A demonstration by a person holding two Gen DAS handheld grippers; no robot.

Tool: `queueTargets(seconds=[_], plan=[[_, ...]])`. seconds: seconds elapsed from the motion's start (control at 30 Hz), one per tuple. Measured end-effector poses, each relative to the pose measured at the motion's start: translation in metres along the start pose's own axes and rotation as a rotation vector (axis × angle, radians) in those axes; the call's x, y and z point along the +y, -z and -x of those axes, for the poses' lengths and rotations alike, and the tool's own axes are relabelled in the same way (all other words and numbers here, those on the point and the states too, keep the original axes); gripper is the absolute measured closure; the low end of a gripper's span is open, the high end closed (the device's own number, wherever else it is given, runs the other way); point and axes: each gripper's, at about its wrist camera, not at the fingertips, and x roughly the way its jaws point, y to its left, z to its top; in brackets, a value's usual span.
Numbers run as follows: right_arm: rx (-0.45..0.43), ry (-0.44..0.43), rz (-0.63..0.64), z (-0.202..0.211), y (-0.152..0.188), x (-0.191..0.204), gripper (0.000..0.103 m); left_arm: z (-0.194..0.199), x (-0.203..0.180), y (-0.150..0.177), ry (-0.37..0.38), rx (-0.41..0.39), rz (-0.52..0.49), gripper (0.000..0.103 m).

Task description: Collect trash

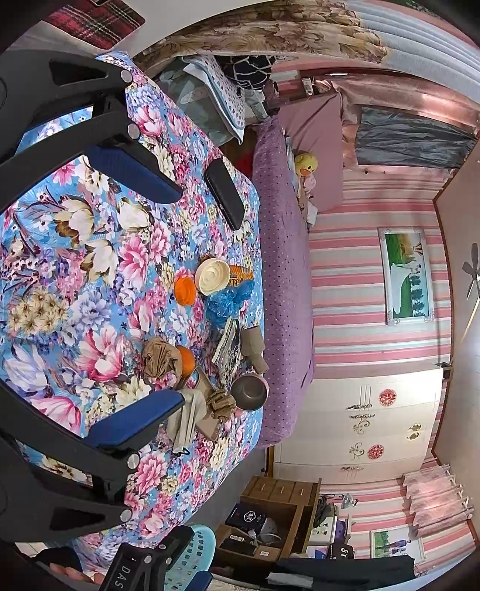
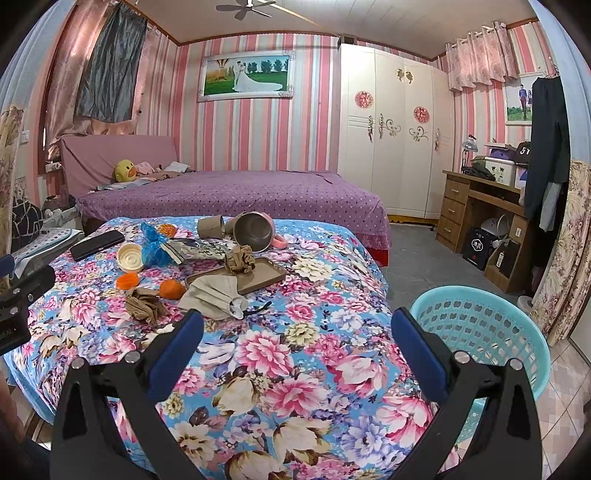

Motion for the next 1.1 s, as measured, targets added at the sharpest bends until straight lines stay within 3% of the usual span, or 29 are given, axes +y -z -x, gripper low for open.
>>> queueTargets(seconds=[0.5,0.93,1.1], plan=[[0.008,0.022,-0.009,-0.008,-0.008,-0.008,0.004,-0.014,-0.010,-0.005,0.028,0.042,-0.035,0.005],[-0.031,0.041,-0.049,-0.026,-0.058,-0.022,0.004,-0.059,0.000,-0.045,0.032,0.054,0.043,0.005],[-0.040,0.065,-0.064,-0.052,-0.071,-0.031,0.004,-0.083,0.001,-0.038,0.044,0.091,0.045,0.005]])
